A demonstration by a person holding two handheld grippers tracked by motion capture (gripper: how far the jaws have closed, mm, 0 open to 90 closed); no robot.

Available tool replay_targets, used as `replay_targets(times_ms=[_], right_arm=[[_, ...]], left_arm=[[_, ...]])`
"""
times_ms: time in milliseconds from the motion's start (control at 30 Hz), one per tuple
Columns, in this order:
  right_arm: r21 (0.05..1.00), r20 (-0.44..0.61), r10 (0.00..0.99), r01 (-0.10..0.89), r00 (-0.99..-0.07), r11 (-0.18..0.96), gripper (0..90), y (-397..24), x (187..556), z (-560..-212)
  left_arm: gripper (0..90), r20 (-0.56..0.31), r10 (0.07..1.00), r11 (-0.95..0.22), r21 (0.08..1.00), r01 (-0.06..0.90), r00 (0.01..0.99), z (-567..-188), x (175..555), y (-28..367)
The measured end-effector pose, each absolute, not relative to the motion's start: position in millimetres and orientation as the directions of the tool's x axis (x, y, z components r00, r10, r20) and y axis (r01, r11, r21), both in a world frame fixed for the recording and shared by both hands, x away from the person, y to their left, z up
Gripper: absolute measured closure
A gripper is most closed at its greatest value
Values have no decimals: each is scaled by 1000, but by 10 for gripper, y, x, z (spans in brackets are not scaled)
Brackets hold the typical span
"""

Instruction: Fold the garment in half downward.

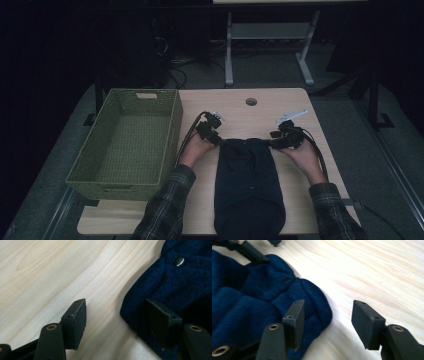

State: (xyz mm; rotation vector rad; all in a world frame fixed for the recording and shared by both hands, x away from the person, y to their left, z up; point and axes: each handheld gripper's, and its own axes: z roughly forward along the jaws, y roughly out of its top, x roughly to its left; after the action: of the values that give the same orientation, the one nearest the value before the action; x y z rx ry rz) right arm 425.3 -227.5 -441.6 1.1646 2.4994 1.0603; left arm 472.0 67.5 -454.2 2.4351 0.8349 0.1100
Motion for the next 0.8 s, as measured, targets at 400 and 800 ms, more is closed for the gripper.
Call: replay_targets(times_ms=[400, 800], right_arm=[[641, 183, 715, 634, -674, 433, 555, -2236, 4423, -4634], [653, 199, 701, 626, -685, 426, 813, -2201, 4337, -4667]], left_arm=[[516, -130, 518, -660, 568, 491, 846, -4555, 4707, 698], [793, -146, 501, -684, 538, 493, 853, -4507, 4660, 647]])
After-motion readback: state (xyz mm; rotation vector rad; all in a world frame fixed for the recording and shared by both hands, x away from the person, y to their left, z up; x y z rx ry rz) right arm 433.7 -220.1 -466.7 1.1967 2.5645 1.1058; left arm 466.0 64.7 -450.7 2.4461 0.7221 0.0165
